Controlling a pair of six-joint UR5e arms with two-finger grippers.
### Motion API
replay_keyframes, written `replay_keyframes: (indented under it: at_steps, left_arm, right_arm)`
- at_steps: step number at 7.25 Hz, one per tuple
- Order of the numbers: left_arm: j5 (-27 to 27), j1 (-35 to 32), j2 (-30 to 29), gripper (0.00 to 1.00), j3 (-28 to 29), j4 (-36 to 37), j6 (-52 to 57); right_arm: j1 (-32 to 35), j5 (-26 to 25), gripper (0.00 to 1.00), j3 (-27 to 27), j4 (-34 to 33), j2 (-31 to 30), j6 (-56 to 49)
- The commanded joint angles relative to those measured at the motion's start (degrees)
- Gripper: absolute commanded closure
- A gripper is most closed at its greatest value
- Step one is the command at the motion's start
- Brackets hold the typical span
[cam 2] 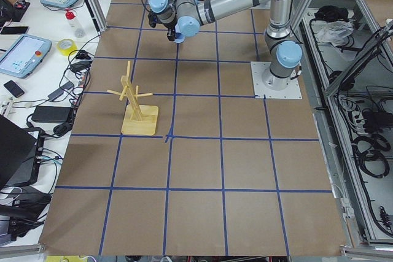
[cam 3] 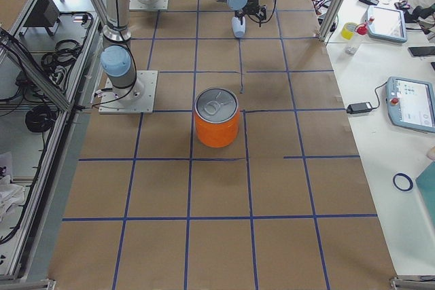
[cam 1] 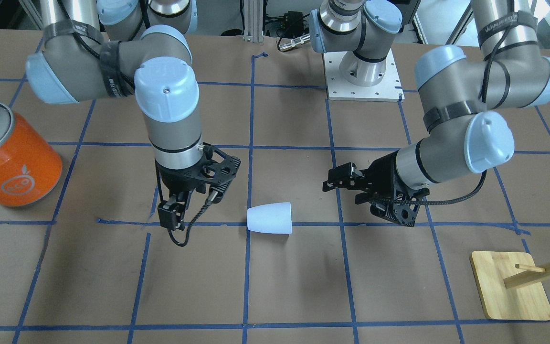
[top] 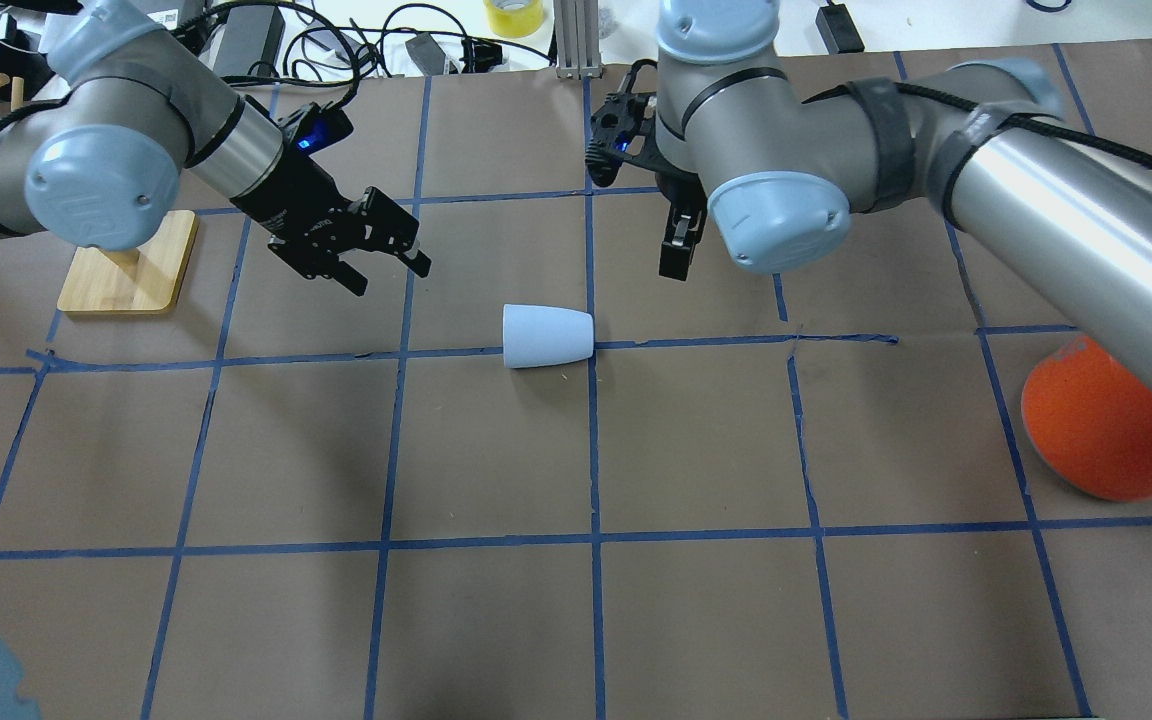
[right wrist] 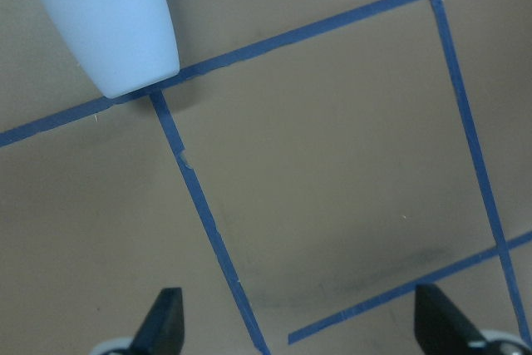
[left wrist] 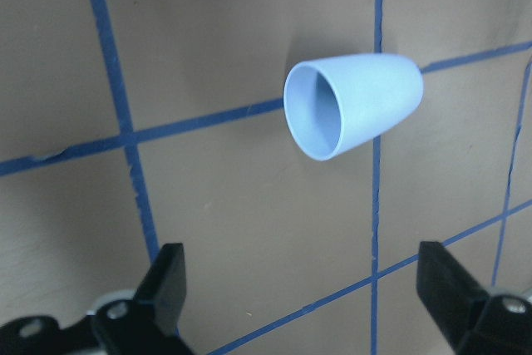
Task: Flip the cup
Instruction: 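Reach the left gripper to the lying cup while the right arm withdraws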
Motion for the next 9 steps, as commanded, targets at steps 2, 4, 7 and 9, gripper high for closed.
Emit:
replay_keyframes:
  at_steps: [2, 4, 7, 9]
  left_arm:
    - [-13.09, -0.08, -9.15, 0.00, -1.04, 4.23, 1.81]
    - [-16.80, -0.96, -10.40, 0.00, -2.96, 4.58, 1.90]
    - [-20.41, -2.90, -10.49, 0.03, -6.92, 8.96, 1.38]
    - [-21.72, -3.86, -9.54, 0.14, -7.46, 9.07, 1.37]
  right_arm:
    - [-8.47, 6.11, 0.09, -0.21, 8.07, -7.32, 9.60]
    - [-10.44, 5.25, 0.00, -0.74, 13.51, -12.32, 18.99]
    - [-10.53, -4.98, 0.00, -1.36, 20.04, -13.58, 37.00]
    - [-10.79, 0.45, 0.00, -1.80, 22.42, -13.84, 43.18]
